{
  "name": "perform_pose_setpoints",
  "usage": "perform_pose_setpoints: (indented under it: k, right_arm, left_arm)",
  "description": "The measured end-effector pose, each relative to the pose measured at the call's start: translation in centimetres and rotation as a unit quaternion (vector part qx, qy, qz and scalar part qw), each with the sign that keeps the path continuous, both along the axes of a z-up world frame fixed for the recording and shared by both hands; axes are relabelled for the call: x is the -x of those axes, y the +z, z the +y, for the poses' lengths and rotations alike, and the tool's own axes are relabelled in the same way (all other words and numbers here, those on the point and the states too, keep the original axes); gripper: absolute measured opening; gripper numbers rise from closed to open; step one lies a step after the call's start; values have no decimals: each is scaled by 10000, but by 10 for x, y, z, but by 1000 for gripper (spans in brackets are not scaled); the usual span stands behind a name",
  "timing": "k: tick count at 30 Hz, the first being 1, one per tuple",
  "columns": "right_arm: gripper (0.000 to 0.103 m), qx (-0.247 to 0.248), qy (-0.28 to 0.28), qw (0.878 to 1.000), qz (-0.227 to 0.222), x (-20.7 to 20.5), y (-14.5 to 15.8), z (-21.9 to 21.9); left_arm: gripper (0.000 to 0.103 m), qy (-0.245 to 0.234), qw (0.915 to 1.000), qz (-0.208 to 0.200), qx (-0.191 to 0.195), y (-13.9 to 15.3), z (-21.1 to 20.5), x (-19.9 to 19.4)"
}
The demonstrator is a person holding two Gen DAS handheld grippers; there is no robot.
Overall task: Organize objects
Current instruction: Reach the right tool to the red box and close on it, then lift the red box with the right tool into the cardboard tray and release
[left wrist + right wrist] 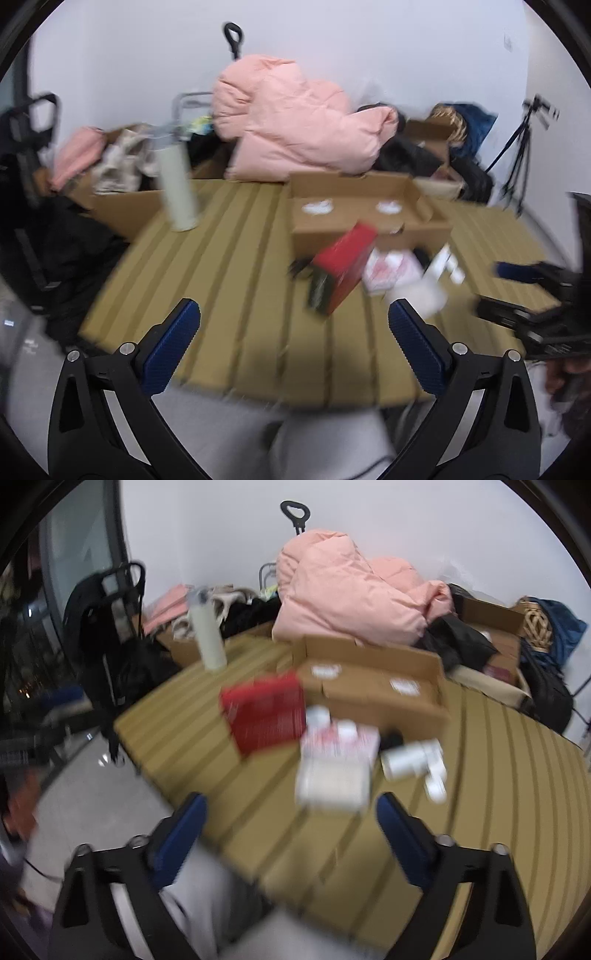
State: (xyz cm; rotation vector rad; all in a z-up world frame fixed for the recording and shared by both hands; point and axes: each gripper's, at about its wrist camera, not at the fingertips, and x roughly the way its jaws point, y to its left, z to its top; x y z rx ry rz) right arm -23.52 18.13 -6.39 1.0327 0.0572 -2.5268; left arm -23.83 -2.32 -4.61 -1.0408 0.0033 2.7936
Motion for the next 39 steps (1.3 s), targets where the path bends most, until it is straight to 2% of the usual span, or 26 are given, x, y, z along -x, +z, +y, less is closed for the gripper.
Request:
perform_pose_setpoints:
  k: [1,2,4,5,7,8,9,11,13,14,15,18,20,22,24,25,26,27,28,29,30,32,34,36,37,39]
  right_arm:
    - [84,163,35,9998,-59,28,2,-5]
    - [79,308,23,9994,-143,49,0,-7]
    - [76,602,38,9974,-384,94,-6,-16]
    - [68,687,75,9966,-449,113,-10,-24]
    - [58,650,45,9964,-534,143,-20,-36]
    - [52,633,24,9961,-608,156,-28,-40]
    - [48,659,8,9954,-696,164,-33,-44]
    - [28,842,73,9915,-994,172,-47,-48]
    - [27,1083,57,9893,-975,164,-50,-45]
    - [26,1035,99,9908,-862,157,-50,-47]
    - [26,979,117,9925,-727,147,-49,-48]
    - [25,1003,175,9939,-420,98,-49,-53]
    - [25,871,174,9956,-280,69,-51,-58]
    - [25,624,203,9971,-385,52,-63,-63]
    - [25,187,100,9984,-525,42,-83,-69]
    - [25,-58,-53,9984,-563,38,-91,-68]
    - [25,-165,-153,9978,-631,34,-96,-66]
    - [26,-113,-203,9976,-648,29,-96,-63]
    - [26,-21,-286,9976,-627,23,-93,-57]
    - [26,127,-368,9976,-576,14,-87,-52]
    - [26,229,-397,9974,-549,7,-83,-49]
    - [26,282,-345,9980,-456,-9,-74,-49]
    - [32,324,-271,9980,-478,-17,-74,-57]
    - [49,354,57,9972,-658,-15,-85,-73]
    - [56,275,156,9970,-708,-14,-91,-79]
    - [56,199,234,9963,-798,-13,-101,-89]
  left_arm:
    - [96,-122,9997,-163,-166,-6,3,18]
    - [86,-314,9982,-360,-354,-13,9,37]
    - [81,-530,9950,-600,-602,-25,16,61]
    - [77,-534,9940,-666,-680,-32,19,76]
    - [64,-468,9924,-819,-786,-46,22,96]
    - [49,-389,9900,-1011,-907,-55,19,103]
    - [42,-373,9871,-1154,-1040,-61,16,107]
    - [42,-385,9817,-1222,-1408,-69,4,106]
    - [35,-470,9790,-1202,-1575,-68,-10,97]
    - [29,-487,9787,-1165,-1618,-67,-15,93]
    - [28,-503,9784,-1137,-1654,-66,-21,89]
    - [28,-529,9782,-1015,-1731,-69,-28,54]
    - [28,-534,9806,-1062,-1556,-77,-25,37]
    - [28,-505,9779,-1342,-1521,-93,-21,27]
    - [27,-430,9692,-1739,-1687,-114,-17,18]
    - [28,-413,9704,-1702,-1664,-119,-13,12]
    - [28,-354,9780,-1465,-1442,-114,-11,3]
    - [28,-448,9815,-1410,-1216,-108,-8,-2]
    - [29,-547,9821,-1367,-1172,-104,-8,-4]
    - [36,-629,9833,-1246,-1168,-95,-11,-6]
    - [59,-606,9852,-1165,-1104,-90,-14,-6]
    - [78,-483,9911,-890,-862,-79,-24,2]
    - [80,-534,9934,-806,-613,-78,-30,27]
    - [82,-598,9910,-1089,-507,-88,-35,60]
    - [82,-465,9897,-1272,-468,-96,-36,78]
    - [78,-452,9851,-1558,-575,-112,-35,106]
